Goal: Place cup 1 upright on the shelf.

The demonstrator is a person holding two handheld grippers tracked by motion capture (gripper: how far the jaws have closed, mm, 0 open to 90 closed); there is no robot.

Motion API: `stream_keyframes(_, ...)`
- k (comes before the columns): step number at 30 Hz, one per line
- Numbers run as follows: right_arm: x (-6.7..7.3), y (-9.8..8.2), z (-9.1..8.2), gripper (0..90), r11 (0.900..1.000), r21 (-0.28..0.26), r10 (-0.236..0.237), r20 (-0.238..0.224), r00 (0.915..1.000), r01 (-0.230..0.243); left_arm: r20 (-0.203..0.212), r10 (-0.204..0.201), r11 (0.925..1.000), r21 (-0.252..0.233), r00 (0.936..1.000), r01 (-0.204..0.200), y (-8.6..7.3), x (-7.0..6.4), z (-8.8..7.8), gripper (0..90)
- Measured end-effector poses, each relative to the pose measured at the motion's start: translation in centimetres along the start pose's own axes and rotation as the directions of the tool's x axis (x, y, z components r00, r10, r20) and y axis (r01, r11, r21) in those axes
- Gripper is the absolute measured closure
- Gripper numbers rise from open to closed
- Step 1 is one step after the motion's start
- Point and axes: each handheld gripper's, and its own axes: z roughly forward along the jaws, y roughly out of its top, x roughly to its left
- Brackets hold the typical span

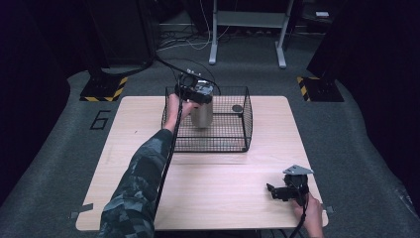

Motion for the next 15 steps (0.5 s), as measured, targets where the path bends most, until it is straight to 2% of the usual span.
stream_keyframes(3,0.0,0.0,0.0,0.0,1.0,0.005,0.0,-0.005,1.0,0.0,-0.009,-0.009,0.9999,0.009,0.9999,0.009,-0.1,0.1,0.4,3.7)
stream_keyframes(5,0.0,0.0,0.0,0.0,1.0,0.007,-0.001,-0.006,1.0,0.001,-0.004,-0.001,0.9998,0.021,1.0,0.001,-0.2,0.2,0.6,3.6)
stream_keyframes(8,0.0,0.0,-0.1,0.0,1.0,0.008,0.001,-0.007,1.0,-0.001,0.002,-0.011,0.9993,0.035,0.9999,0.011,-0.4,0.2,0.9,3.6)
stream_keyframes(15,0.0,0.0,0.0,0.0,1.0,-0.001,0.006,-0.002,1.0,-0.006,-0.003,-0.02,0.999,0.04,0.9998,0.021,-0.8,0.3,1.7,3.6)
